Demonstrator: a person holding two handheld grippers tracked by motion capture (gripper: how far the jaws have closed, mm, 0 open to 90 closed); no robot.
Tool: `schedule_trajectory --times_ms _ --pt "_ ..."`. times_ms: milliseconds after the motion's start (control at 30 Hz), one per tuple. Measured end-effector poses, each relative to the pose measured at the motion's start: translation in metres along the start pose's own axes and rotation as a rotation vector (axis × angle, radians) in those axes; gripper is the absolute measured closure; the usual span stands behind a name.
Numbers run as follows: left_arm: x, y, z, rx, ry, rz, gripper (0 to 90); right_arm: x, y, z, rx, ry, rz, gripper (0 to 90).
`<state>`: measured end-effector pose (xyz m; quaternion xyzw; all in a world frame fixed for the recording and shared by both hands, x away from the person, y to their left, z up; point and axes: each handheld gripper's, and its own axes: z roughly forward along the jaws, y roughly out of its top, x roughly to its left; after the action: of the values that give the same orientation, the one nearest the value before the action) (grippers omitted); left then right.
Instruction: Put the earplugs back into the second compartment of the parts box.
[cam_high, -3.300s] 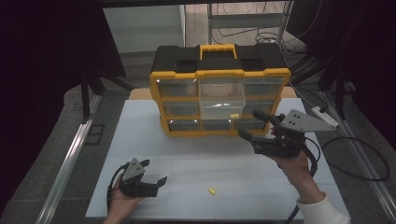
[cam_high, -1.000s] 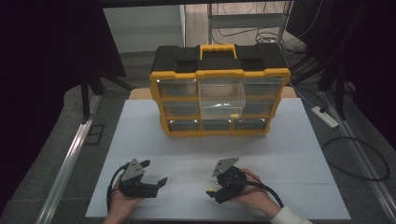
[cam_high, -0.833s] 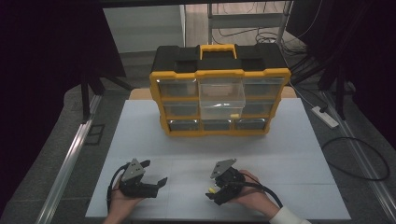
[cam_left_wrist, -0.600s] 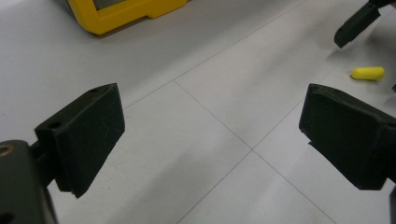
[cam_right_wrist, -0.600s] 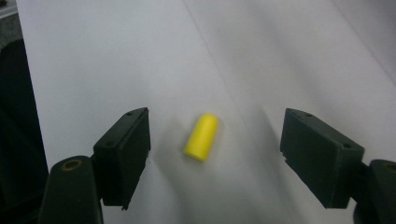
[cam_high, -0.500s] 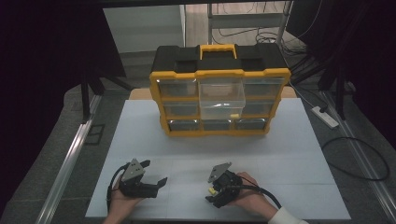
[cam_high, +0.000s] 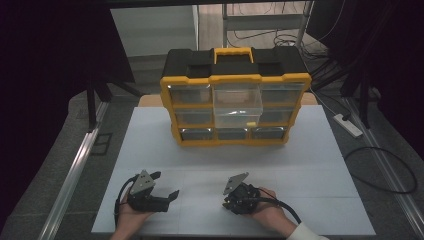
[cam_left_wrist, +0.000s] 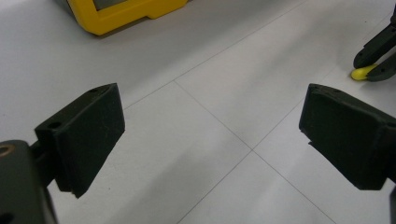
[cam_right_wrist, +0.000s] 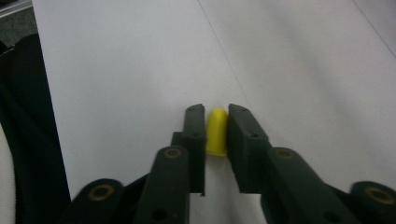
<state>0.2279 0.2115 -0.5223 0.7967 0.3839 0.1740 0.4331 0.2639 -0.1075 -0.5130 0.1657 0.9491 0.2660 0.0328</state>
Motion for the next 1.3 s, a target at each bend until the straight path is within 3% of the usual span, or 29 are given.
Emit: schedule_trajectory --times_ms 200,533,800,1033,1300 --pt "0.000 0.000 0.000 -0.001 0.000 -0.001 6.8 -0.003 0.001 -0.008 -0.063 0.011 0.015 79.8" --pt "0.000 0.000 0.000 0.001 0.000 -0.001 6.8 -0.015 -0.002 -0.038 -0.290 -0.003 0.081 79.9" --pt "0.000 0.000 0.000 0.002 0.000 -0.002 6.8 -0.020 -0.005 -0.057 -0.443 -0.033 0.092 79.9" --pt "0.000 0.000 0.001 0.003 0.000 -0.001 6.8 -0.023 -0.007 -0.072 -0.541 -0.055 0.102 79.9" --pt "0.000 0.000 0.001 0.002 0.000 -0.002 6.8 -0.026 -0.008 -0.088 -0.607 -0.080 0.113 79.9"
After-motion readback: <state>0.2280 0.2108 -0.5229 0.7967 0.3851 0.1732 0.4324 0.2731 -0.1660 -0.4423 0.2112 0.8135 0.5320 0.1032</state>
